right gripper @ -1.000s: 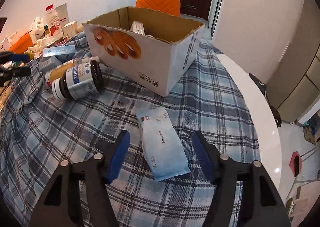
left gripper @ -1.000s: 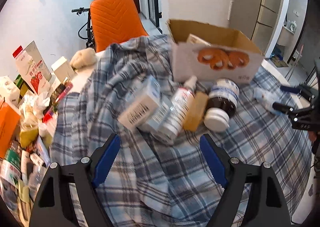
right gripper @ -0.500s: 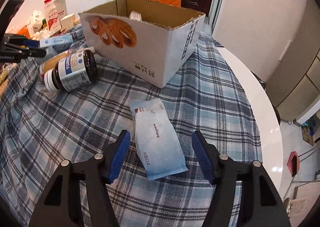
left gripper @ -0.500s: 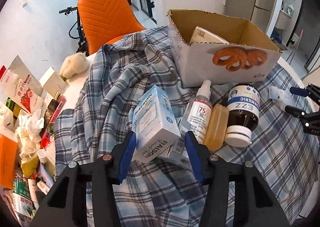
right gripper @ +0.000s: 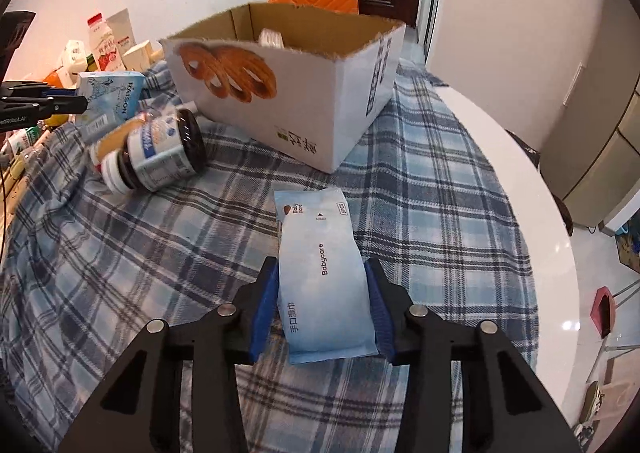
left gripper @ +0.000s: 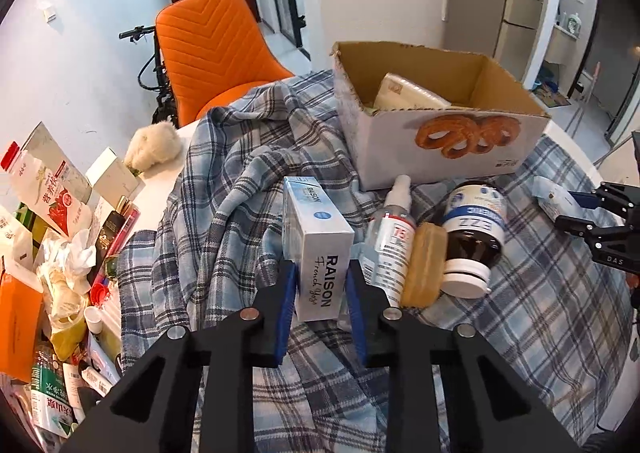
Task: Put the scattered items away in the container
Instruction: 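Grasp the white wipes pack with the right tool while the left tool grasps the RAISON box, then lift the wipes pack and RAISON box and carry them over the box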
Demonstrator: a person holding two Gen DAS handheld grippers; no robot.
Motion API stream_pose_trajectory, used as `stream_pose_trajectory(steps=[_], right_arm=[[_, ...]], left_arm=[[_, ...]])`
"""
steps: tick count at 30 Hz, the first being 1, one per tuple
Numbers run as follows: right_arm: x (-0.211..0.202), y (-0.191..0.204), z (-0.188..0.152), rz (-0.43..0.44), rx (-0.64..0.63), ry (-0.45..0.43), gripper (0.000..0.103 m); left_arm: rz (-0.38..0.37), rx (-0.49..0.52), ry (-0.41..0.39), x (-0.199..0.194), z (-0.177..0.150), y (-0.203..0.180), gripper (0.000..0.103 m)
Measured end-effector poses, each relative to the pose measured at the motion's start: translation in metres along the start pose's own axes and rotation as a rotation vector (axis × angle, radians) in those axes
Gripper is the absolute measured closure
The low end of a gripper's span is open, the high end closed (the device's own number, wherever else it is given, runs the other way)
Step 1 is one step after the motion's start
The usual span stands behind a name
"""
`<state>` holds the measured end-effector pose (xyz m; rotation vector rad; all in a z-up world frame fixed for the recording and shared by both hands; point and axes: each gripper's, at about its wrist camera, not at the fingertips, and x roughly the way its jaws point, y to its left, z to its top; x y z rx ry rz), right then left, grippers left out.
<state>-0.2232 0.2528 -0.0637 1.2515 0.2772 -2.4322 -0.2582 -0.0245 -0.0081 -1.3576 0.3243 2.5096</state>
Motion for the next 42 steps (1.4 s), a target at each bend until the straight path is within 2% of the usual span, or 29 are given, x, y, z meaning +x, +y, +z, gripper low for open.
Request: stream_pose_trajectory(steps=[5,10,13,21,30,38,42], right_arm=[[-0.023,0.007,0.006,0.023,0.014,-0.045,0.061],[-0.04,0.014,0.019,-0.013,0.078,-0.079,0.061],[-0.051,0.012,0.03,0.048,0.167,-0.153,0.061],[-0.054,0.03,0.042,0.061,0.135,-0.163,0.061],[-0.069,0.033,0.053,0.041,0.127,-0.202,0.061],[-0.07,0.026,0.079,0.039,0.143,-0.223,0.061],[-0.06,0.018,0.096,0.019,0.168,-0.215,0.061]], left_arm=[[-0.018,0.022,-0.03,-0.019,-0.001,-0.009,0.077],[-0.034,0.011,-0.073,-0.035,0.0,-0.021,0.077],[-0.06,-0.024,-0.094,-0.036,0.002,-0.027,0.078],[-0.067,-0.039,-0.133,-0.046,0.01,-0.047,0.079],[-0.072,-0.033,-0.181,-0.062,0.024,-0.056,0.079],[-0.073,-0.03,-0.235,-0.076,0.051,-0.061,0.079],[-0.106,-0.072,-0.241,-0.072,0.072,-0.057,0.079]])
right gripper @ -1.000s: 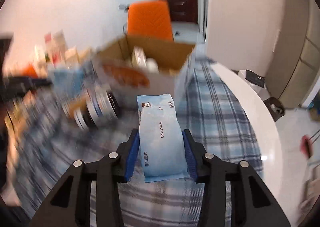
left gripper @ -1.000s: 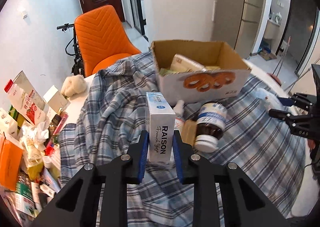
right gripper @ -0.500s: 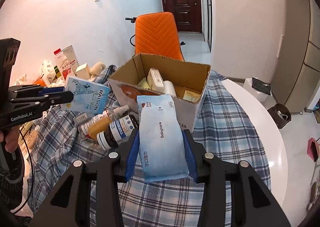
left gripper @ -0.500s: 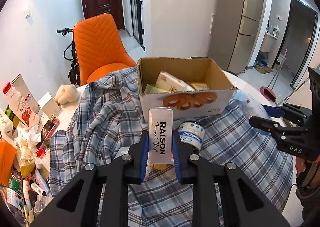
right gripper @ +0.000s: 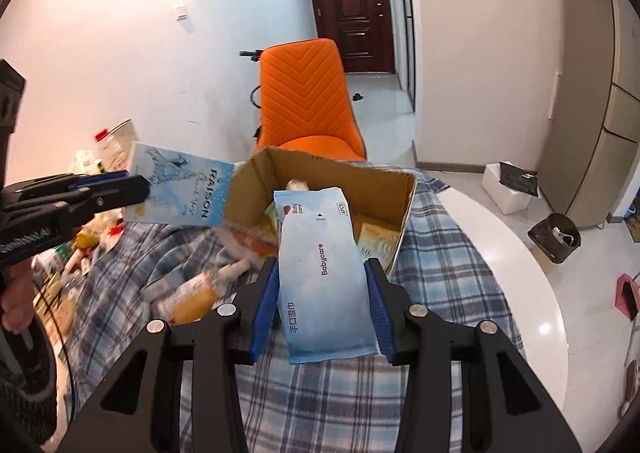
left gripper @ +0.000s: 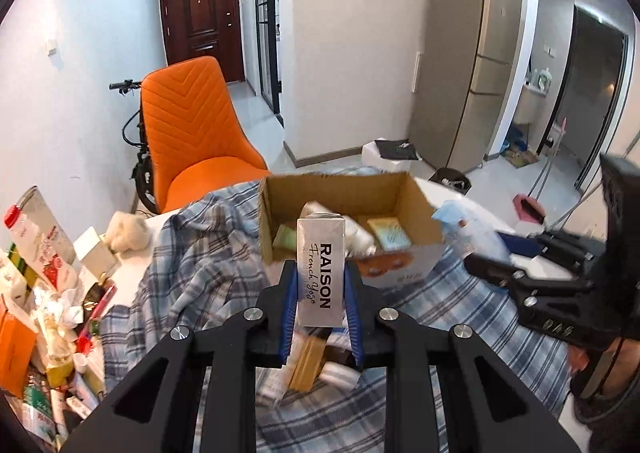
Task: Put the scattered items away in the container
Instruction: 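Lift the wipes pack and RAISON box and carry them over the box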
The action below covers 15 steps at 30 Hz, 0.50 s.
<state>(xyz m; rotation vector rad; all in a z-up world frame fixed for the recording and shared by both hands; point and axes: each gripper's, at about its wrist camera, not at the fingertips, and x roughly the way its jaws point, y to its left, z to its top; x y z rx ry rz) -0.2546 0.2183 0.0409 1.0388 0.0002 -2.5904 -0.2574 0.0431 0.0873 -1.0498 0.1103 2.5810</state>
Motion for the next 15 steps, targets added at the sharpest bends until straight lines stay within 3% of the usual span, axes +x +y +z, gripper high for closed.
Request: stream_pose_trajectory(steps=[7,15], right_arm=[[0.027,-0.006,0.031,-0.055,-0.004,0.012,0.061],[0.064,-0.01,0.042,-0.083,-0.002,0.047,0.061]], left_arm=[[0.016,-0.003,-0.021,0.022,0.033,-0.01,0.079],[0.028,-0.025,0.054,0.08,0.045,-0.007,0.079]])
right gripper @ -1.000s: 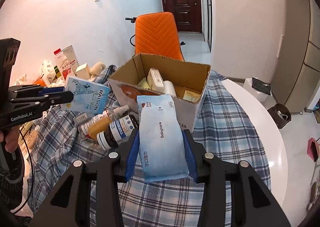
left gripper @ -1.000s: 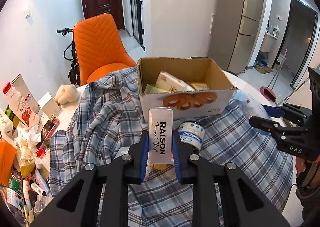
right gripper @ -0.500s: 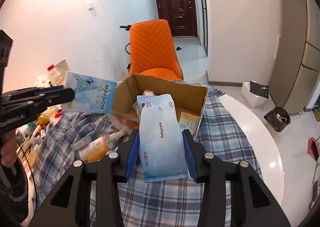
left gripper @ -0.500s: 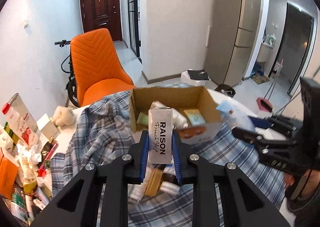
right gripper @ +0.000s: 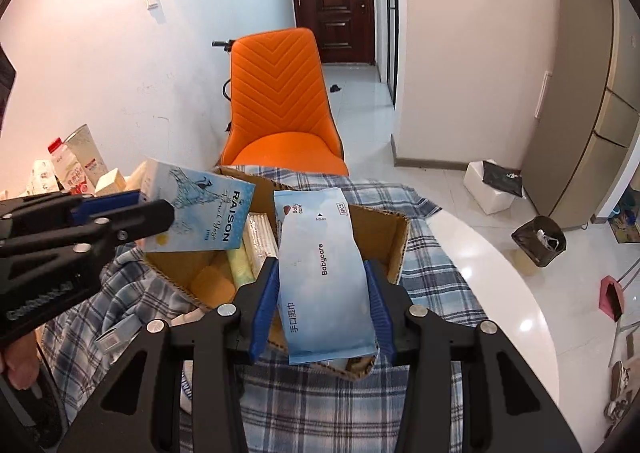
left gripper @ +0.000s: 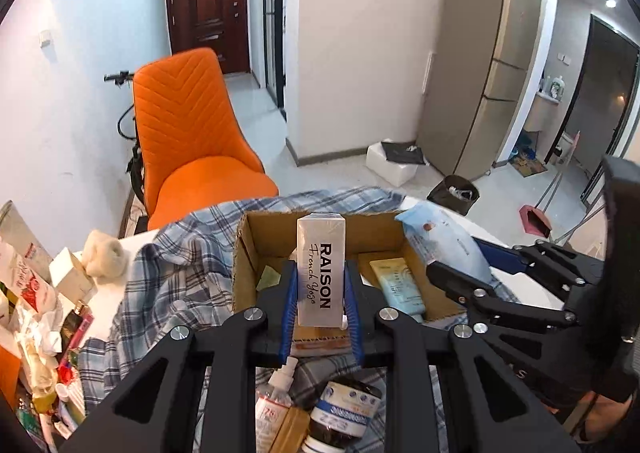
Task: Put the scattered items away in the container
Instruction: 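Lift the wipes pack and RAISON box and carry them over the box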
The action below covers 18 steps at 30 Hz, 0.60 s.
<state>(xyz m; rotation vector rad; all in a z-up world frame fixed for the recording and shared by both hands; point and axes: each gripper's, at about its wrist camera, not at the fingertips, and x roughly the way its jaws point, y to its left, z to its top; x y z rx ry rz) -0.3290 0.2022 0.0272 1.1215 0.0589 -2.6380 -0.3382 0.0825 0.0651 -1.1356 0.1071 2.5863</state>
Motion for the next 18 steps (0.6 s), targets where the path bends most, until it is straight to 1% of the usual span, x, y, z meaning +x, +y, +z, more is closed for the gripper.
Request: stream_pose_trajectory(steps=[5,8,13,18], right_arm=[[0.021,-0.006,0.0,-0.014,0.006,0.029,0.061],[0.031,-0.008,0.0,-0.018,0.011,0.044,0.061],[0.043,-0.005,-0.001,-0.015,0.006,0.067,0.061],[0.048,-0.002,-0.001,-0.019,-0.006,0.078,0.061]], left_arm=[[0.006,-0.038,0.055,0.033,-0.003,0.015,0.079],[0.006,-0.044,0.077,0.046,-0.005,0.021,0.079],[0.001,-0.035,0.096,0.058,-0.006,0.021,0.079],[0.01,-0.012,0.092,0.059,-0.005,0.016,0.079]])
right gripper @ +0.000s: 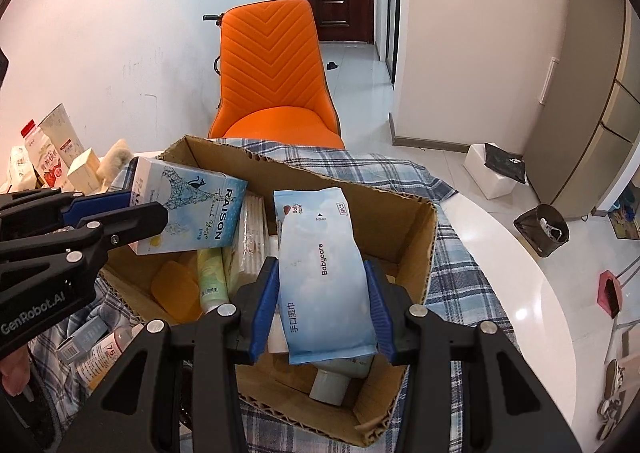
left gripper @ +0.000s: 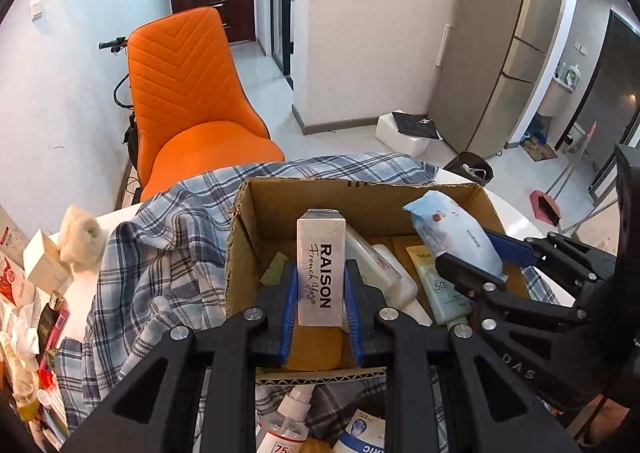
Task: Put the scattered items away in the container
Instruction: 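Lift the wipes pack and RAISON box and carry them over the box, then open both tools to release the wipes pack and RAISON box into the box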
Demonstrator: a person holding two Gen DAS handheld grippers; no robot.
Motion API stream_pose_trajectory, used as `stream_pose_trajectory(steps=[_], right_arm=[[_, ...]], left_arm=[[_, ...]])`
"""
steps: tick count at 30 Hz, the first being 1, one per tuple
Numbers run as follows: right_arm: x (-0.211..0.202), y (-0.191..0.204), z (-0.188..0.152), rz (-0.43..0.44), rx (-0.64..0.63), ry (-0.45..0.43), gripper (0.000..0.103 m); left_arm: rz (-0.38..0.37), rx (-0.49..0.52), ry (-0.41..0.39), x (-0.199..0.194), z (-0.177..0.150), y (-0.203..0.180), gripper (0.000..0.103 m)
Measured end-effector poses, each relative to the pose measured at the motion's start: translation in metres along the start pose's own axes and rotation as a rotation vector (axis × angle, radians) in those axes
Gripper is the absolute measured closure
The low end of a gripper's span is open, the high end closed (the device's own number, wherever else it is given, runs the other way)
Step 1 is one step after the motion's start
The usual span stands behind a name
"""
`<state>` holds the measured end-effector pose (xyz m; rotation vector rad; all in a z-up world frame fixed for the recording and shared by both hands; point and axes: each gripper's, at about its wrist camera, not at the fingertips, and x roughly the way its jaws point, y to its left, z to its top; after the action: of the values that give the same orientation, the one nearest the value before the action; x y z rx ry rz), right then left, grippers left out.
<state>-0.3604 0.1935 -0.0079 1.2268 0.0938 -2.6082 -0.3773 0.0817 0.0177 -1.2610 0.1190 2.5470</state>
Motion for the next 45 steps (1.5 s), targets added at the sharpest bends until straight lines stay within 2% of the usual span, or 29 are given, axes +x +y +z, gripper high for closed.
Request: stream_pose_trajectory(steps=[14,24,25,27,29,30,33,36,37,40,42,43,45], right_arm=[[0.019,0.003,0.006,-0.018,-0.009,0.064,0.061],[0.016,0.007,0.006,-0.011,0.0,0.073,0.061],[0.014,0.007,0.006,-0.013,0.001,0.071,0.061],[0.011,0.008,0.004,-0.016,-0.001,0.067,0.061],[0.011,0.007,0.004,-0.015,0.001,0.069,0.061],[0.011,0.007,0.004,-0.014,0.001,0.07,0.061],[0.008,0.006,0.002,-0.01,0.008,0.071,0.06],[0.001,0.005,0.002,-0.01,0.018,0.06,0.046],[-0.002,0.005,0.002,-0.003,0.021,0.052,0.045],[-0.009,0.007,0.001,-0.005,0.019,0.047,0.045],[-0.013,0.01,0.0,-0.009,0.007,0.043,0.037],[-0.016,0.01,0.0,-0.013,0.003,0.037,0.03],[-0.02,0.011,-0.001,-0.016,0.001,0.023,0.028]], left_arm=[[-0.007,0.02,0.035,0.008,-0.002,-0.007,0.079],[-0.03,0.013,0.019,-0.002,-0.004,-0.006,0.079],[-0.026,0.025,0.015,-0.003,-0.004,-0.008,0.077],[-0.013,0.053,0.003,-0.007,-0.005,-0.012,0.065],[-0.008,0.063,-0.021,-0.013,-0.005,-0.015,0.043],[-0.008,0.062,-0.033,-0.016,-0.005,-0.015,0.039],[-0.014,0.048,-0.049,-0.023,-0.004,-0.013,0.036],[-0.015,0.04,-0.057,-0.029,-0.004,-0.01,0.031],[-0.015,0.036,-0.06,-0.032,-0.004,-0.008,0.027],[-0.009,0.029,-0.07,-0.039,-0.006,-0.003,0.026],[-0.004,0.038,-0.063,-0.043,-0.009,-0.001,0.023],[0.002,0.047,-0.056,-0.043,-0.01,0.0,0.022],[0.037,0.05,-0.056,-0.046,-0.011,0.003,0.022]])
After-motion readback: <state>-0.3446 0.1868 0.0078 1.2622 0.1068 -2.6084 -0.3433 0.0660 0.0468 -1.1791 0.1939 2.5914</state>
